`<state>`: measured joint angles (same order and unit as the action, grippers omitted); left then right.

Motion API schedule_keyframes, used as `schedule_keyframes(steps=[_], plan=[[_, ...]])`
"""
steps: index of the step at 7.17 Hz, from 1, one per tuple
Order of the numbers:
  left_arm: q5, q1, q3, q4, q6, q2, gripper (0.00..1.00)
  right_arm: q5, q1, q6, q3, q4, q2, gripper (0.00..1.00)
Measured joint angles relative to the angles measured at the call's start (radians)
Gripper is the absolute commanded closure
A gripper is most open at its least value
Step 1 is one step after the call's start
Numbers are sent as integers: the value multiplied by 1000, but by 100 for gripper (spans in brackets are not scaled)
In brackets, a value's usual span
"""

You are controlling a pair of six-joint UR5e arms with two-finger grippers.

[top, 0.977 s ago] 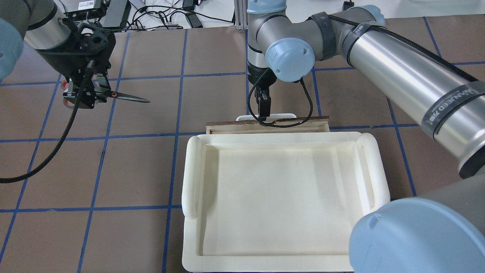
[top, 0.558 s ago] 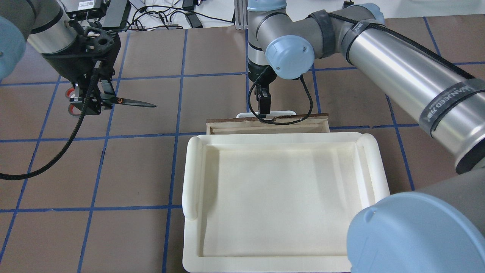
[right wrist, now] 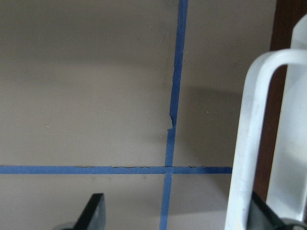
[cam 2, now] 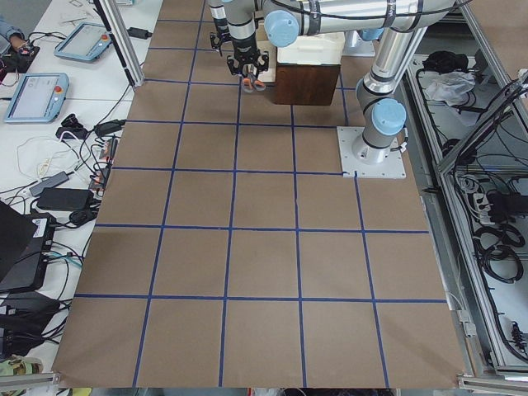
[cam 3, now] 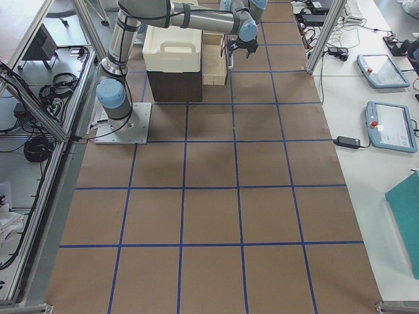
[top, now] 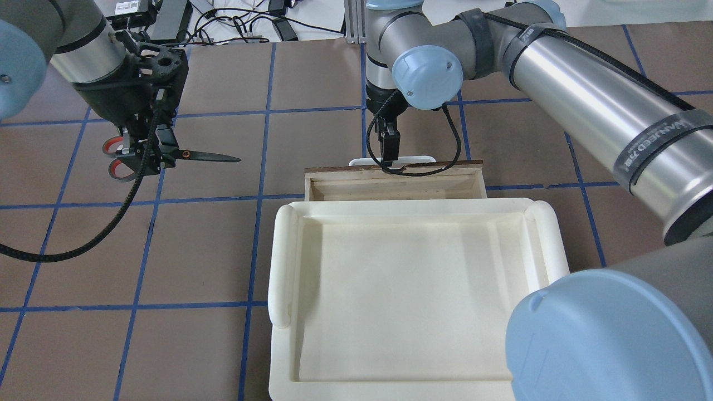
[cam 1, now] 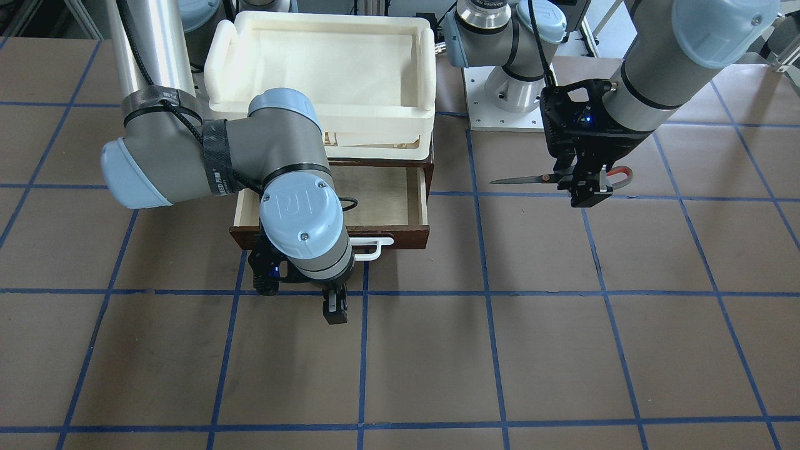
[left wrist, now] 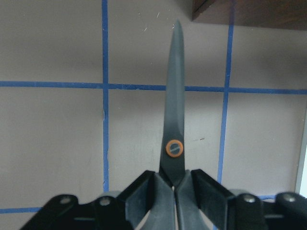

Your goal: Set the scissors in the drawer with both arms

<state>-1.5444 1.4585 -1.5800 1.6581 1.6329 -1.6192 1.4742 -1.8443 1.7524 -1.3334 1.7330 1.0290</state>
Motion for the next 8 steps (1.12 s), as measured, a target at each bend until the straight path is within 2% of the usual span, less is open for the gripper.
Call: schedule_keyframes(steps=[8], plan=[[17,2,17,21,-5,-7,100,-3,34,-46,40,6,-29,0]])
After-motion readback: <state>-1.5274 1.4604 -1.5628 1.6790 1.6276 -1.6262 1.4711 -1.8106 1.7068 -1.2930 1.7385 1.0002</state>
